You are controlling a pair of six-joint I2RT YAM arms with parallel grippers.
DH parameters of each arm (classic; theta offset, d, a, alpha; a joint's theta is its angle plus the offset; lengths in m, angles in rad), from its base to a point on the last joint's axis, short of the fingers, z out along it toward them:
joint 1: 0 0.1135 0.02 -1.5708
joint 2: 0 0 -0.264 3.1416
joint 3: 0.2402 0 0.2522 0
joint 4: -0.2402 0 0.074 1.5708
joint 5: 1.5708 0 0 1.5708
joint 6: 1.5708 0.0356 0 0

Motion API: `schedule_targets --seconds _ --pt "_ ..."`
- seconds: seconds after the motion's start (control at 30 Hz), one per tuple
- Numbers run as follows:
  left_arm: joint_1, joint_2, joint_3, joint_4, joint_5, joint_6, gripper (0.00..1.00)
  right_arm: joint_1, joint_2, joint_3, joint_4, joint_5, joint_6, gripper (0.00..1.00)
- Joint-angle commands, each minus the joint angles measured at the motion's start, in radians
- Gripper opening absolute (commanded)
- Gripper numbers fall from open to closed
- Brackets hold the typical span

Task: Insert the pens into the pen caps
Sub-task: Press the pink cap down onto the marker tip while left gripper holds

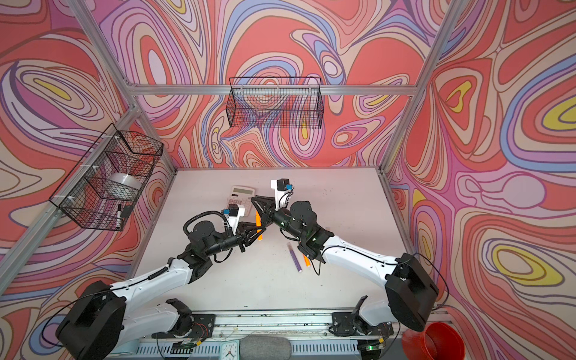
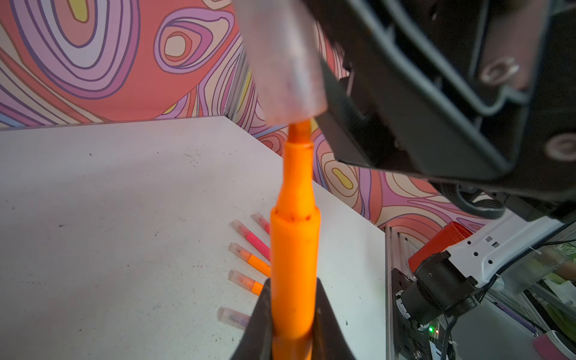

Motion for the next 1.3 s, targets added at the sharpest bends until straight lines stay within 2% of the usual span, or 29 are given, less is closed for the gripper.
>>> schedule_targets --seconds 0.0,0.9,0.97,1.27 --pt "-0.003 -0.019 -0.013 0.055 0.008 -0.010 0.00 0.006 -0.001 -0.014 0.018 0.034 -0.007 0.01" --pt "-0.003 -0.012 -0.026 0.101 0.002 -0.041 0.00 0.032 -0.040 -0.147 0.110 -0.052 0.037 0.01" --pt "-0.003 -0.015 -0.029 0.110 0.006 -0.043 0.00 0.033 -0.041 -0.155 0.116 -0.072 0.037 0.03" --pt "-0.003 -0.025 -0.042 0.161 0.045 -0.052 0.00 0.036 -0.069 -0.202 0.088 -0.093 0.002 0.22"
